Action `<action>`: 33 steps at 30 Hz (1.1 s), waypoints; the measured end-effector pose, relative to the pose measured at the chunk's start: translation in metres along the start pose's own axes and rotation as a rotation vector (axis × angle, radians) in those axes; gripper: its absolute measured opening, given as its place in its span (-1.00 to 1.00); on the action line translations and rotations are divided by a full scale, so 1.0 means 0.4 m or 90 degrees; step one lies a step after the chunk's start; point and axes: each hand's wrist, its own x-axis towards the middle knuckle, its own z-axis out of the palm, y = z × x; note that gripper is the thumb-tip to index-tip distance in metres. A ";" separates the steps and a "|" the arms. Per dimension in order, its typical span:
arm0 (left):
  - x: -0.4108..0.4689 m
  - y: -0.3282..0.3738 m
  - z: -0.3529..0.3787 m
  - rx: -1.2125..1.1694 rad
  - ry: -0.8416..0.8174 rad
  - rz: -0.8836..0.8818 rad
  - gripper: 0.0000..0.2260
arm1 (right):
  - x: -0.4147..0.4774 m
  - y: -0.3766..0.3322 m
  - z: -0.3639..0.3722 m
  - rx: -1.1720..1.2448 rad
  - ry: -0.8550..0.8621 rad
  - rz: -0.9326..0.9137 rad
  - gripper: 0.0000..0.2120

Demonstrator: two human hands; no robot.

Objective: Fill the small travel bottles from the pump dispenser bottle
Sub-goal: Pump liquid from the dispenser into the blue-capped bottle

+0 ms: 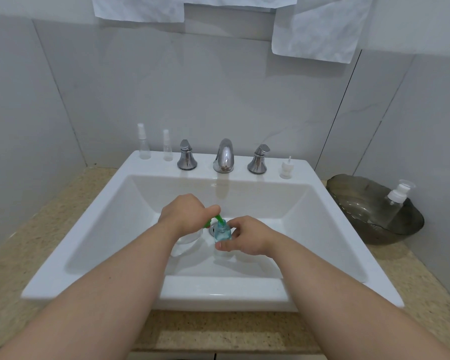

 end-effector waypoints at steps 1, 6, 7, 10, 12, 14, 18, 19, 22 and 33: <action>0.000 0.001 0.000 -0.001 -0.002 0.000 -0.45 | 0.000 0.000 0.000 -0.002 0.000 0.000 -0.62; -0.004 0.005 -0.002 0.006 0.002 0.004 -0.47 | 0.001 0.001 0.001 -0.001 0.000 -0.002 -0.62; -0.006 0.006 -0.003 0.005 0.004 0.002 -0.46 | 0.002 0.001 0.000 -0.001 0.000 -0.003 -0.62; -0.010 0.007 -0.002 0.008 0.011 0.004 -0.40 | 0.004 0.002 0.000 0.000 -0.002 -0.001 -0.62; -0.011 0.004 -0.001 0.012 0.011 0.005 -0.38 | 0.004 0.002 0.000 0.006 -0.002 0.000 -0.63; -0.009 0.000 0.000 0.012 0.005 0.005 -0.35 | 0.003 0.001 -0.001 0.012 -0.002 -0.002 -0.63; -0.003 -0.009 0.003 0.007 -0.001 0.009 -0.28 | 0.004 0.000 -0.002 0.011 0.005 -0.003 -0.63; -0.002 -0.011 0.003 0.002 -0.001 0.008 -0.26 | 0.004 0.000 -0.001 0.011 0.005 -0.003 -0.63; -0.005 -0.012 0.002 -0.005 0.002 0.004 -0.29 | 0.002 0.001 -0.001 0.015 0.004 -0.005 -0.65; -0.003 -0.002 0.000 -0.008 0.017 -0.004 -0.38 | 0.007 0.003 0.002 0.014 0.005 -0.005 -0.63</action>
